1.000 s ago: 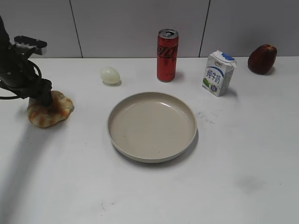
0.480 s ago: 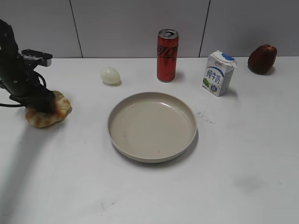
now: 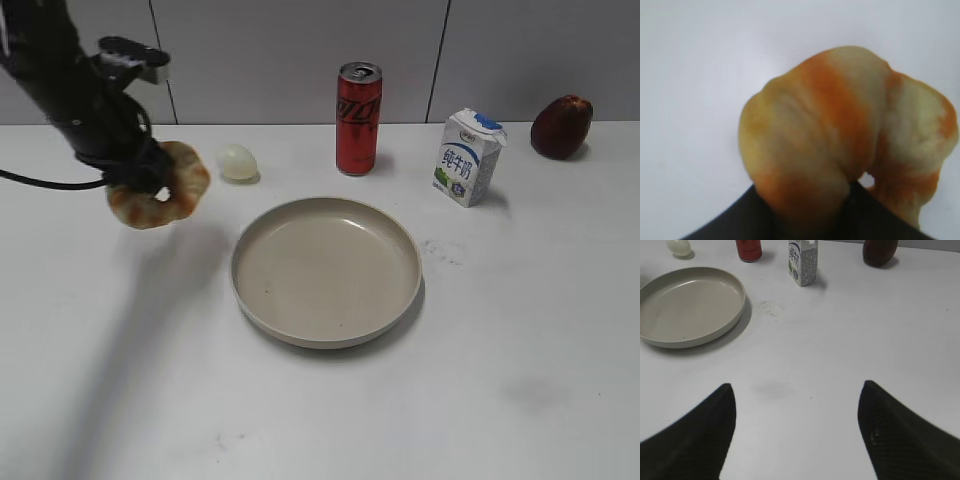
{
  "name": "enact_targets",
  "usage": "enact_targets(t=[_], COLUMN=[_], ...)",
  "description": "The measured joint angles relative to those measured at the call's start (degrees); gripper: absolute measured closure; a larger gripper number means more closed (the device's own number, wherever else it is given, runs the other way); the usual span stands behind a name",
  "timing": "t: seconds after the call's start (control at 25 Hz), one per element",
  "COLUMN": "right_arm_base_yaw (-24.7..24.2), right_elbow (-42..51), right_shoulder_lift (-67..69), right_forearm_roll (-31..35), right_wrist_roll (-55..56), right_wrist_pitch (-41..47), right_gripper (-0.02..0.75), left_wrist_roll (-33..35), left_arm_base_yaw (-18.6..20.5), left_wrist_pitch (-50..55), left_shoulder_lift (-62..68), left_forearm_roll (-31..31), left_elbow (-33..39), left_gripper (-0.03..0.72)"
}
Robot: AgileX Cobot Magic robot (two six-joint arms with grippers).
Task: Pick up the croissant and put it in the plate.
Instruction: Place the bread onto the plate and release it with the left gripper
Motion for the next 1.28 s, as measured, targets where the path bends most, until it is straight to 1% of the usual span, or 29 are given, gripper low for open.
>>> enact_targets(t=[0.16, 0.28, 0.36, 0.44, 0.52, 0.6, 0.68, 0.76, 0.8, 0.84, 0.96, 1.08, 1.16, 1.28], right_arm_base_yaw=[0.0, 0.0, 0.0, 0.0, 0.0, 0.0, 0.0, 0.0, 0.0, 0.0, 0.0, 0.0, 0.0, 0.0], right_elbow=[0.0, 0.0, 0.0, 0.0, 0.0, 0.0, 0.0, 0.0, 0.0, 0.0, 0.0, 0.0, 0.0, 0.0], right_shoulder_lift=[0.0, 0.0, 0.0, 0.0, 0.0, 0.0, 0.0, 0.0, 0.0, 0.0, 0.0, 0.0, 0.0, 0.0], right_forearm_roll=[0.0, 0.0, 0.0, 0.0, 0.0, 0.0, 0.0, 0.0, 0.0, 0.0, 0.0, 0.0, 0.0, 0.0], right_wrist_roll=[0.0, 0.0, 0.0, 0.0, 0.0, 0.0, 0.0, 0.0, 0.0, 0.0, 0.0, 0.0, 0.0, 0.0], right_wrist_pitch=[0.0, 0.0, 0.0, 0.0, 0.0, 0.0, 0.0, 0.0, 0.0, 0.0, 0.0, 0.0, 0.0, 0.0], right_gripper=[0.166, 0.166, 0.166, 0.166, 0.166, 0.166, 0.167, 0.167, 0.167, 0.167, 0.167, 0.167, 0.167, 0.167], left_wrist_roll=[0.0, 0.0, 0.0, 0.0, 0.1, 0.1, 0.1, 0.1, 0.1, 0.2, 0.2, -1.2, -3.1, -6.7], left_arm_base_yaw=[-9.6, -17.2, -20.7, -23.0, -24.0, -24.2, -24.2, -24.0, -24.0, -23.9, -23.9, -23.2, -21.9, -18.3], left_wrist_pitch=[-2.2, -7.0, -11.4, -14.0, -15.1, -15.6, -15.7, -15.5, -15.1, -14.5, -9.1, -1.7, 2.4, 9.0], left_shoulder_lift=[-0.6, -0.6, 0.5, 2.3, 4.6, 6.6, 8.1, 8.6, 8.6, 8.6, 7.9, 6.1, 4.4, 1.7], left_forearm_roll=[-1.0, -1.2, -1.8, -2.7, -2.8, -2.8, -2.8, -2.9, -3.1, -3.2, -3.0, -1.8, -0.4, 2.0], left_elbow=[-0.1, -0.1, -0.1, -0.1, -0.1, -0.1, -0.1, 0.0, 0.0, -0.1, -1.8, -5.8, -9.5, -15.8], left_gripper=[0.476, 0.476, 0.475, 0.463, 0.417, 0.324, 0.193, 0.097, 0.067, 0.050, 0.031, 0.029, 0.031, 0.043])
